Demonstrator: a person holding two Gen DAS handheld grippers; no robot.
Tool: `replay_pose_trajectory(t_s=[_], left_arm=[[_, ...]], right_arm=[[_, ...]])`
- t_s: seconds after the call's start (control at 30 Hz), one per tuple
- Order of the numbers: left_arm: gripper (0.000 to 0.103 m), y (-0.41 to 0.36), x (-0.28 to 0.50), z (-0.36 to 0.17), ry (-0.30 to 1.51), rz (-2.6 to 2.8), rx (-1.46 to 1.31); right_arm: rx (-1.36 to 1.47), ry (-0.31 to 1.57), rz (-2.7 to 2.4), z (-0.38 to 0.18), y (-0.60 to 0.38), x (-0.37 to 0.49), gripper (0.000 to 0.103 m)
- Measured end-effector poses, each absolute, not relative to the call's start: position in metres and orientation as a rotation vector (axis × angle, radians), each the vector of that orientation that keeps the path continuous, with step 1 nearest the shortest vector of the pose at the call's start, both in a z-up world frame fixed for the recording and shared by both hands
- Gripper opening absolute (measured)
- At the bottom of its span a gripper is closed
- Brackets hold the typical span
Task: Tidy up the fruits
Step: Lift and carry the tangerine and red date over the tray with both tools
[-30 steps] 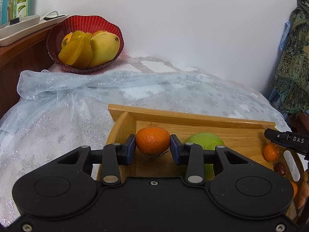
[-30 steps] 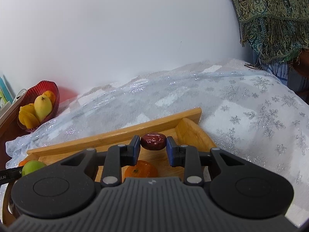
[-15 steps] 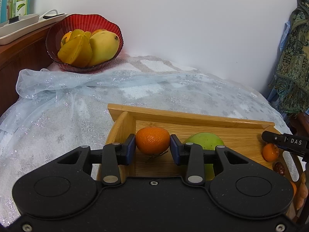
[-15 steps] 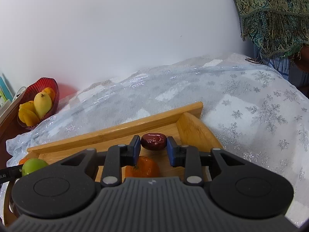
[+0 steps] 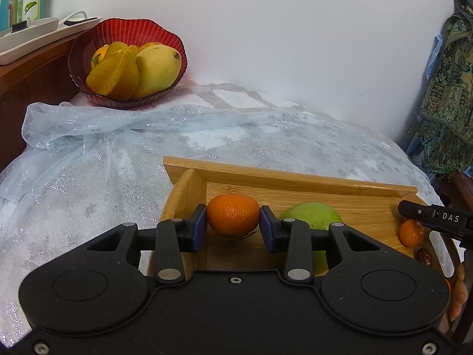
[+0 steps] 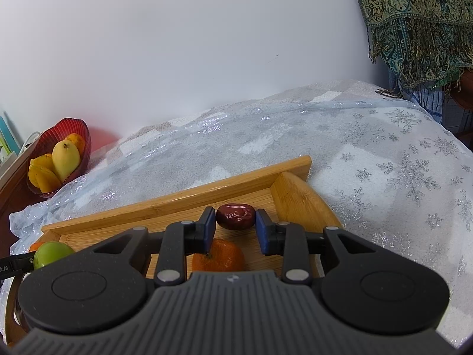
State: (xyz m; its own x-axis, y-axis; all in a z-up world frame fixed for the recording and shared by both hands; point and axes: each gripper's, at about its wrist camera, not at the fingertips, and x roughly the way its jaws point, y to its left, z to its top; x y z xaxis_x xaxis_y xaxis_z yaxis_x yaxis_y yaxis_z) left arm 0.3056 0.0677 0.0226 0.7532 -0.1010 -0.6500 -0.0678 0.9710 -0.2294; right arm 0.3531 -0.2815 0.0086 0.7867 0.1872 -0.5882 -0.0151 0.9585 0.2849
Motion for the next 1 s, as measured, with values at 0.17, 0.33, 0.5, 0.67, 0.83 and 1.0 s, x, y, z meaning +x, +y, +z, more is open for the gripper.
replay_pose_trajectory(t_s=[0.17, 0.33, 0.5, 0.67, 0.83, 1.0], left_arm=[[0.035, 0.0677, 0.3056, 0.0226, 0.720, -0.019, -0.247], [0.037, 0.0684, 0.3051, 0.0228, 0.718, -0.022, -0.254], [0.038, 0.0686, 0.3044, 0.0225, 0.718, -0.026, -0.256], [0.039, 0.0689, 0.3042, 0.0224, 0.717, -0.026, -0.256], [0.041, 0.0672, 0.3021, 0.0247, 0.707, -0.024, -0.243], [0.043, 0.0679, 0.2998, 0.0274, 0.698, -0.026, -0.237]], right_arm=[[0.270, 0.658, 0.110, 0.0087, -0.2807, 0.3530, 0.039], [0.270, 0.657, 0.110, 0.0087, -0.2807, 0.3529, 0.039], [0.270, 0.657, 0.110, 0.0087, -0.2807, 0.3530, 0.039], [0.270, 0.656, 0.110, 0.0086, -0.2808, 0.3531, 0.039], [0.267, 0.656, 0.110, 0.0090, -0.2813, 0.3523, 0.039], [0.256, 0.654, 0.109, 0.0097, -0.2801, 0.3511, 0.040]])
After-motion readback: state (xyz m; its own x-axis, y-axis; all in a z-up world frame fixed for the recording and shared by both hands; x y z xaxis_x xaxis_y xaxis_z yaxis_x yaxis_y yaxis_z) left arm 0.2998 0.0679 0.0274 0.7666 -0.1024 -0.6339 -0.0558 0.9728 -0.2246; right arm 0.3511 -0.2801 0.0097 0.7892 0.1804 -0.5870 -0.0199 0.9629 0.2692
